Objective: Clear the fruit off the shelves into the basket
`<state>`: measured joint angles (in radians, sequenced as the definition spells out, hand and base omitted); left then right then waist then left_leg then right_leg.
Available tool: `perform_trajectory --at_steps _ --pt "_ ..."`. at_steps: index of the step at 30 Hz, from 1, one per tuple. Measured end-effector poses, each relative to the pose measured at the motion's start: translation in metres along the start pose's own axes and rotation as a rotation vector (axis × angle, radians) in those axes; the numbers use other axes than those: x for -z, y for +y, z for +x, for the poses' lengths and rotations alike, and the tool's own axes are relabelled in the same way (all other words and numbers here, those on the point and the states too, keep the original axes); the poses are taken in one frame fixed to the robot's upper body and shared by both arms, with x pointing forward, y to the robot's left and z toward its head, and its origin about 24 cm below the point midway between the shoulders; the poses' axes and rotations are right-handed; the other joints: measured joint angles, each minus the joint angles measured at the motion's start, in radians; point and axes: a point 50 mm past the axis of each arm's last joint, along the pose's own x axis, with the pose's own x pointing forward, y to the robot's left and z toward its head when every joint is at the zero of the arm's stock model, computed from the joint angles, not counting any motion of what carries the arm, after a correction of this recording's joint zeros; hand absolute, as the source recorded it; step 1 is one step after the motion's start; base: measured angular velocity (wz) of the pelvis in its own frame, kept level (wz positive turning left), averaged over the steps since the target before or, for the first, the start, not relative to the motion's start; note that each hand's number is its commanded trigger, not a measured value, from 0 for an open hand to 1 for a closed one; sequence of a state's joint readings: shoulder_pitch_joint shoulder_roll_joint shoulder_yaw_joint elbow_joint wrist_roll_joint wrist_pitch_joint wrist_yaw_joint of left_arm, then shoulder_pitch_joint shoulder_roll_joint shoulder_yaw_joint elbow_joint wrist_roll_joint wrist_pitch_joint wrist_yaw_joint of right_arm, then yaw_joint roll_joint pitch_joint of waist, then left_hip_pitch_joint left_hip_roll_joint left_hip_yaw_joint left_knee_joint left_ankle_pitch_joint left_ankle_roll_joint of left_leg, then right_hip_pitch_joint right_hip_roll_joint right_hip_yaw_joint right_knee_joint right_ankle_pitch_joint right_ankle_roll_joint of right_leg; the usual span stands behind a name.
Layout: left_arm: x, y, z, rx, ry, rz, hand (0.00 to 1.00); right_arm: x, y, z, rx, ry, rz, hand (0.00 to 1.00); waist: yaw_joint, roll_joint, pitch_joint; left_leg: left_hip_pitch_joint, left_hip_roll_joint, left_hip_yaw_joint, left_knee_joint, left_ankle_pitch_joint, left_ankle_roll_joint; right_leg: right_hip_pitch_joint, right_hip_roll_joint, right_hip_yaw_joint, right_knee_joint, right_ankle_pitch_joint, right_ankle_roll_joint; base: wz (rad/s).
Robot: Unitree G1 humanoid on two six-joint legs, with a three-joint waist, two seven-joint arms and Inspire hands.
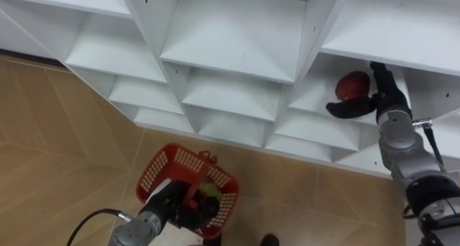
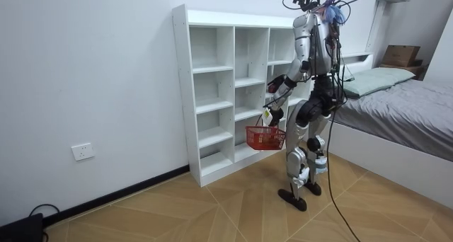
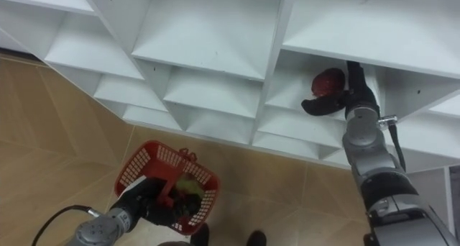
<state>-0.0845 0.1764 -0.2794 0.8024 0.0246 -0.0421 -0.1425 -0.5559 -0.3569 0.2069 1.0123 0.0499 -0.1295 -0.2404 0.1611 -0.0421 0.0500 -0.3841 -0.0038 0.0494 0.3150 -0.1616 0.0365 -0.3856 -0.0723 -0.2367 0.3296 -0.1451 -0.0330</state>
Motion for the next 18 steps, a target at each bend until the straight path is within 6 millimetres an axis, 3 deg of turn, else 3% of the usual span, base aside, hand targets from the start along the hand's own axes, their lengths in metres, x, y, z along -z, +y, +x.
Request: perform_trajectory --at_steps 9,10,11,12,13,18 --pt "0.0027 0.0001 0.0 -0.001 0.011 -0.017 1.0 0.0005 0.0017 -0.0005 -0.002 -0.002 -0.02 0.0 -0.001 0.0 0.0 0.005 0.0 -0.005 -0.006 0.002 0.0 0.002 0.0 0.001 0.0 0.0 0.0 0.0" --pt "0.0027 0.0 0.0 -0.001 0.011 -0.017 1.0 0.0005 0.0018 -0.0005 -0.002 -0.002 -0.02 0.11 -0.001 0.0 0.0 0.005 0.0 -0.005 -0.006 0.002 0.0 0.002 0.0 0.001 0.0 0.0 0.0 0.0" --pt "0.0028 0.0 0.0 0.0 0.011 -0.017 1.0 0.0005 0.0018 -0.0005 -0.002 -0.002 -0.02 0.54 -0.001 0.0 0.0 0.005 0.0 -0.005 -0.006 0.002 0.0 0.002 0.0 0.001 0.0 0.0 0.0 0.0" --pt "0.0027 0.0 0.0 0.0 0.011 -0.017 1.0 0.0005 0.0019 -0.0005 -0.002 -0.002 -0.021 0.91 -0.001 0.0 0.0 0.005 0.0 -0.005 -0.006 0.002 0.0 0.002 0.0 0.001 0.0 0.0 0.0 0.0" --pt "0.0027 0.0 0.0 0.0 0.011 -0.017 1.0 0.0006 0.002 -0.0006 -0.002 -0.002 -0.023 1.0 -0.001 0.0 0.0 0.005 0.0 -0.005 -0.005 0.002 0.0 0.002 0.0 0.001 0.0 0.0 0.0 0.0" --pt "0.0025 0.0001 0.0 0.0 0.01 -0.017 1.0 0.0003 -0.0015 -0.0002 0.037 -0.004 -0.022 1.0 -0.001 0.0 0.0 0.005 0.0 -0.005 -0.005 0.002 0.0 0.002 0.0 0.002 -0.001 0.0 0.0 0.0"
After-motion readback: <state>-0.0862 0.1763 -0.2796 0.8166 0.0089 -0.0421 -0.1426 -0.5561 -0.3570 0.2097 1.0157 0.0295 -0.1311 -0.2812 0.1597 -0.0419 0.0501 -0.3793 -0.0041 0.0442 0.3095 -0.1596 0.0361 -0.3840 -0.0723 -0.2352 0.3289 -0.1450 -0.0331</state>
